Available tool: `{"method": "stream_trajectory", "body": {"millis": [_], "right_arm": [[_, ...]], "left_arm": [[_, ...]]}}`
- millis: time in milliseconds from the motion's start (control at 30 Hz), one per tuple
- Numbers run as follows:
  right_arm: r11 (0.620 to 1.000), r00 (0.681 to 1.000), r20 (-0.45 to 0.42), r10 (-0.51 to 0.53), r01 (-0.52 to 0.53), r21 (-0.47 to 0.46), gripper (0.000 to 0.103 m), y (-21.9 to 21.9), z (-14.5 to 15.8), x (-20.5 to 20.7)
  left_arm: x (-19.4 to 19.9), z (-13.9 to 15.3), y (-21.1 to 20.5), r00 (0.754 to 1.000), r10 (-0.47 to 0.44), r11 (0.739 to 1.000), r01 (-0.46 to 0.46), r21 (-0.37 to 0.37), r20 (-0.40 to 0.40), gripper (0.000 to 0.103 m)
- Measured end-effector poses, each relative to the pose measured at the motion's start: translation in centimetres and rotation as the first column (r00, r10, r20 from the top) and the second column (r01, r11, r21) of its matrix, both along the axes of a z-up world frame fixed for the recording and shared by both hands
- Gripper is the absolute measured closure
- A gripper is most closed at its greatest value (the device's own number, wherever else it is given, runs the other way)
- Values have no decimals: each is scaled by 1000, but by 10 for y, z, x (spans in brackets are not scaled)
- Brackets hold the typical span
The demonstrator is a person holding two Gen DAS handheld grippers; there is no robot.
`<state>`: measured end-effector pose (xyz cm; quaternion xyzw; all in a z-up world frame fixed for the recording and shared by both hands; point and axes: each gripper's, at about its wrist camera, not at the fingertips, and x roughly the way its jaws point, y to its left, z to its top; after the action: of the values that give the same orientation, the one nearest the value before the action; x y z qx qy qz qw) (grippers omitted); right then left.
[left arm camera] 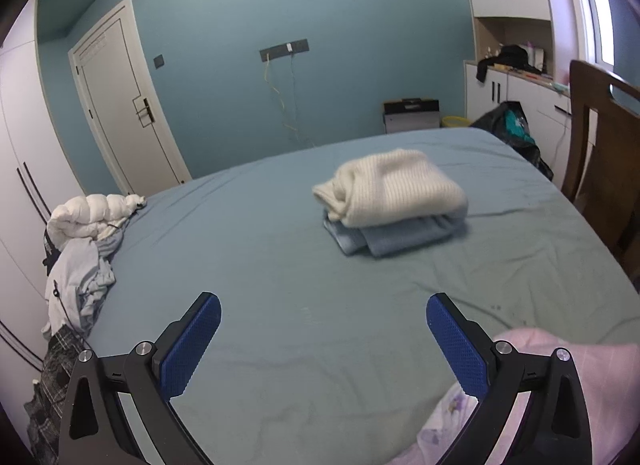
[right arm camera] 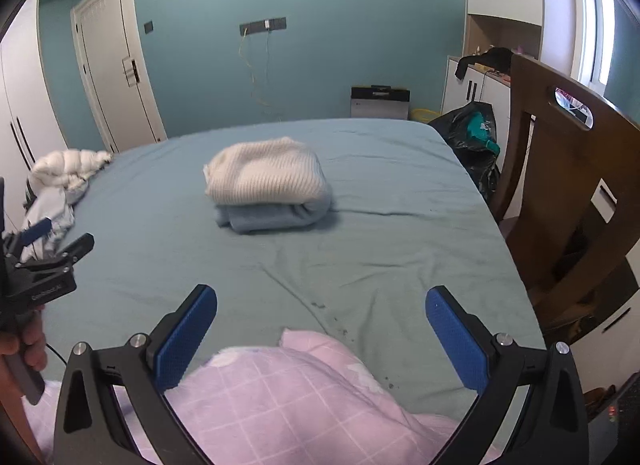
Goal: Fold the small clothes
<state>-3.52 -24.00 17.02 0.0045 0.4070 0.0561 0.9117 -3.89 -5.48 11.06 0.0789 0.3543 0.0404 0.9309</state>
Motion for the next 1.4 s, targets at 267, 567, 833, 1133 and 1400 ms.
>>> {"method": "stream_trajectory", "body": {"millis": [267,567,833,1133,1400], "right_arm": [[1000,998,-56,-17,18,26,1,0,-25,1],[1000,999,-35,-9,9,8,1,7,-24,-9],[1000,1000,-25,-15,15,-10,1,14,-33,4],[999,999,-32,-40,39,-23,1,15,-41,20],[997,998,-44,-40,37,-65,1,22,-47,34]], "left_arm": [[6,-36,-2,996,13,1000,-11,26,-88,0],[0,-32,5,995,63,998,-63,3,-71,0],[7,-28,2,998,42,999,-43,-18,-39,0],[30,-39,-2,998,26,997,-29,-69,-51,0],[50,-54,-5,997,13,997,-18,-69,-71,0]]}}
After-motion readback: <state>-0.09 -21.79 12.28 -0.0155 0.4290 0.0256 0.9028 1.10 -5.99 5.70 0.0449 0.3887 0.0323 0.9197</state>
